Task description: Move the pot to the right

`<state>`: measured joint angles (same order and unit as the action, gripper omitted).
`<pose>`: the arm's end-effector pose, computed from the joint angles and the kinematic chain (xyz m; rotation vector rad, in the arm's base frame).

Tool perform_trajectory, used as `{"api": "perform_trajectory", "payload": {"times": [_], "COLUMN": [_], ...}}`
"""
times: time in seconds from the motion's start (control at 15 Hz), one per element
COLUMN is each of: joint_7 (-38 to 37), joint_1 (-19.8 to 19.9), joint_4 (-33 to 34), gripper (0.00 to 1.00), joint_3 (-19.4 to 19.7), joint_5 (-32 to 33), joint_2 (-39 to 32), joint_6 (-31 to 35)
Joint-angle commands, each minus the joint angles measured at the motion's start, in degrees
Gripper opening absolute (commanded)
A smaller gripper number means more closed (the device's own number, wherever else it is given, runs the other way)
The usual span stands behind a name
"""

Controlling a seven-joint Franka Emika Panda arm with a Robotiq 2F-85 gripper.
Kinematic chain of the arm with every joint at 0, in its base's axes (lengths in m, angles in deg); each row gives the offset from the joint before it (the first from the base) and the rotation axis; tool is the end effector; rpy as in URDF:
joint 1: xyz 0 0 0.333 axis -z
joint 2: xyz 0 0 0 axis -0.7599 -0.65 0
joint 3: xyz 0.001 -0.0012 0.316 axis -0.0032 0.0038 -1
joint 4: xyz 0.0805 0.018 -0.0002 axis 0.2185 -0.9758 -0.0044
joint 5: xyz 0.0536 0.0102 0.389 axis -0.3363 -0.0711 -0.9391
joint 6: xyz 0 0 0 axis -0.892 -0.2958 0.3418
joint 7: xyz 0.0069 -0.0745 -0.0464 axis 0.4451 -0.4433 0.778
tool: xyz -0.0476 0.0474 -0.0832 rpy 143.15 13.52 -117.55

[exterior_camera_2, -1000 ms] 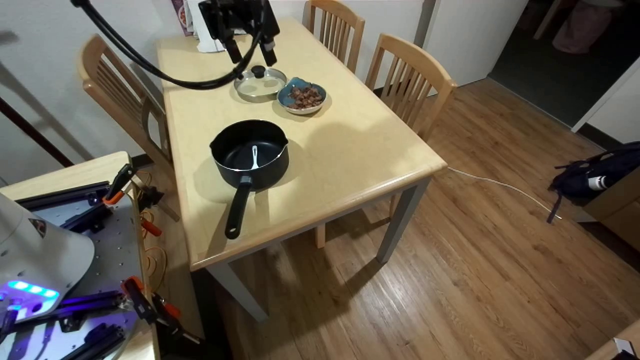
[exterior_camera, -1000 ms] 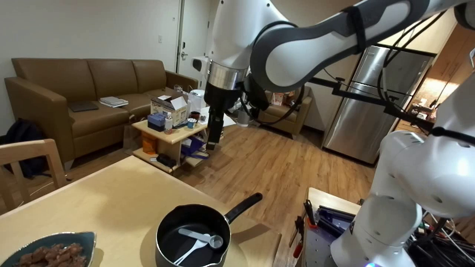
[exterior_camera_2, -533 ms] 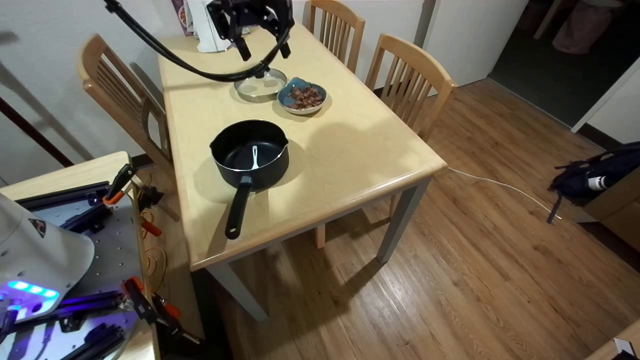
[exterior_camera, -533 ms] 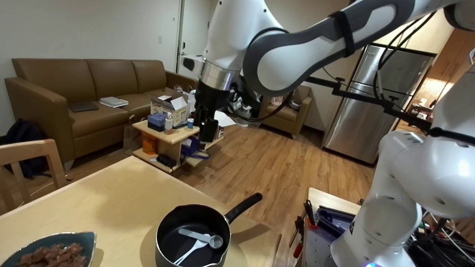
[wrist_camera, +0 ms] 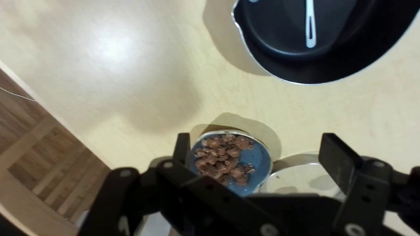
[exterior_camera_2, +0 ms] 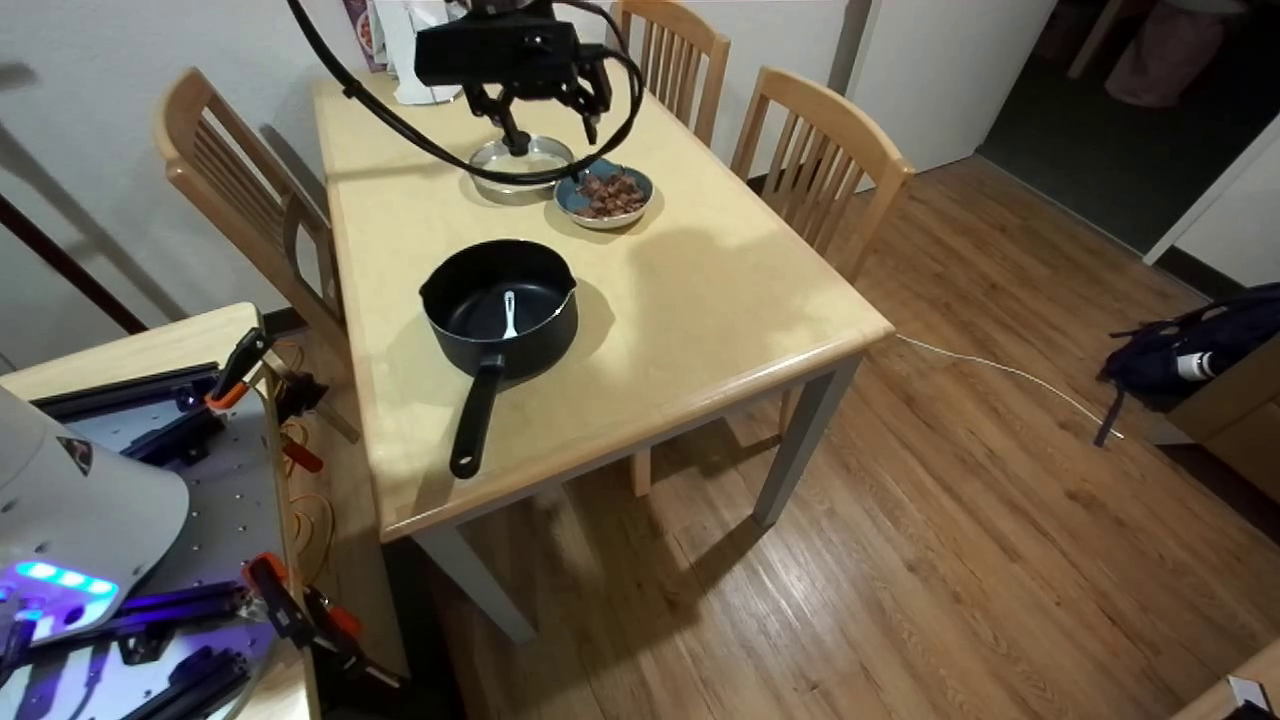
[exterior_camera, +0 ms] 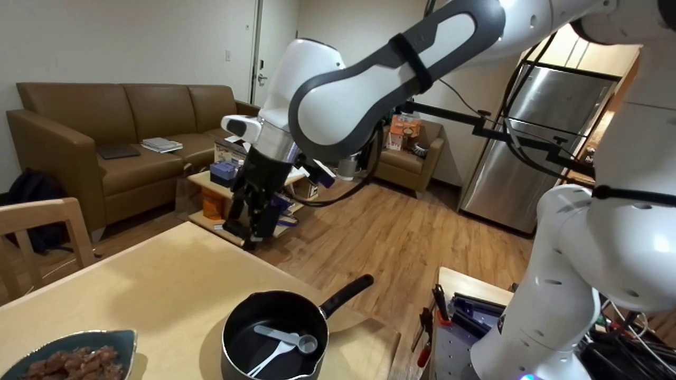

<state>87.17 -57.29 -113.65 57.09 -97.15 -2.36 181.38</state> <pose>0.5196 0.1133 0.3401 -2.7212 -1.4098 -0.4025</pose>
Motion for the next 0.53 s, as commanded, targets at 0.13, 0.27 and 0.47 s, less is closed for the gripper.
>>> {"api": "perform_trajectory", "payload": {"times": [0.13,0.27,0.47], "joint_7": [11.7,9.2,11.2], "joint_1": [2.0,1.5,1.6], "joint_4": [2.4,2.2,2.4], "gripper": [1.0,1.0,1.0], "joint_3": [-1.1,-1.1,-1.0], "joint_5": [-8.4,-6.2,-6.2], "joint_2": [1.0,0.3,0.7], "joint_6": [-21.4,-19.7,-23.1]}}
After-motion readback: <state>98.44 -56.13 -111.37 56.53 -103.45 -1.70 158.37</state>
